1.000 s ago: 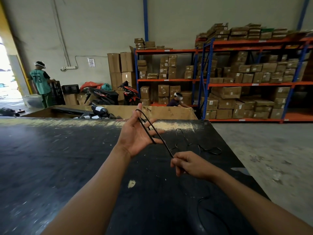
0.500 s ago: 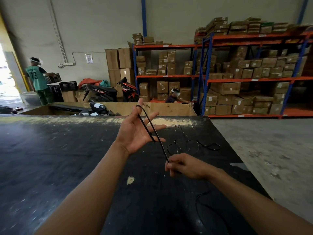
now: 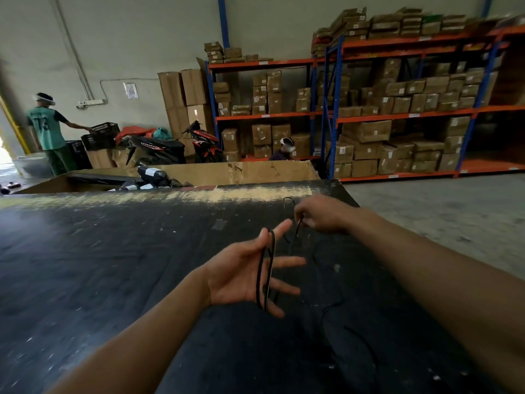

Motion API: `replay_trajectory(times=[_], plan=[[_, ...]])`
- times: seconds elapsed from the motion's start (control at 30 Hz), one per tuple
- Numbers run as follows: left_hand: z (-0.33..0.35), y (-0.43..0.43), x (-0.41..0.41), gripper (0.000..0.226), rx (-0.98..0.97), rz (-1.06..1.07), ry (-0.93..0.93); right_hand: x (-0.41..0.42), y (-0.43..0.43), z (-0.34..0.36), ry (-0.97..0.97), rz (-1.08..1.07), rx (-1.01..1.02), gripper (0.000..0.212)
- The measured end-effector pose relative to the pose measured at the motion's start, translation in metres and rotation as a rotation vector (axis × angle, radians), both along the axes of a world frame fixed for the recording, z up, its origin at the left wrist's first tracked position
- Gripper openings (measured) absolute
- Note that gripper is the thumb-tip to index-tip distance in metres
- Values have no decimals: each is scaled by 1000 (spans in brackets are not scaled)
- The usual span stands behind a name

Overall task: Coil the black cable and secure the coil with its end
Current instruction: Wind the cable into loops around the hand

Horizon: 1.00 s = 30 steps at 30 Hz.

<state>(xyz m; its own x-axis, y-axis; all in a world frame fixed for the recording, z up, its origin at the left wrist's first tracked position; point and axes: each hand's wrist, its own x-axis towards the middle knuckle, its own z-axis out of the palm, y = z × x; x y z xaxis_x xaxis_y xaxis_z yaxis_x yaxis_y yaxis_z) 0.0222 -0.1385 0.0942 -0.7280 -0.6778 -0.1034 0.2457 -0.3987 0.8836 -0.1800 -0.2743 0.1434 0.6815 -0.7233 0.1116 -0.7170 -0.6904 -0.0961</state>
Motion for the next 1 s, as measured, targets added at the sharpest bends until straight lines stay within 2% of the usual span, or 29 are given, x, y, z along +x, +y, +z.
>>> replay_trajectory(times=[0.2,0.4,0.6,0.83,0.9,1.0], plan=[[-23,-5,4,43,69,130,-188,14,-4,40,-45,43,-84,7],[-26,-22,25,32,106,344,-189,17,17,57,-99,42,-120,10],[-17,-39,42,41,90,527,-31,17,59,38,-254,122,177,9],[16,-54,48,46,-23,615,164,19,106,-32,-361,208,712,25],[27,-54,44,46,-43,598,180,20,111,-49,-418,208,775,24],[35,-52,35,45,-80,523,203,24,107,-67,-454,208,741,24]])
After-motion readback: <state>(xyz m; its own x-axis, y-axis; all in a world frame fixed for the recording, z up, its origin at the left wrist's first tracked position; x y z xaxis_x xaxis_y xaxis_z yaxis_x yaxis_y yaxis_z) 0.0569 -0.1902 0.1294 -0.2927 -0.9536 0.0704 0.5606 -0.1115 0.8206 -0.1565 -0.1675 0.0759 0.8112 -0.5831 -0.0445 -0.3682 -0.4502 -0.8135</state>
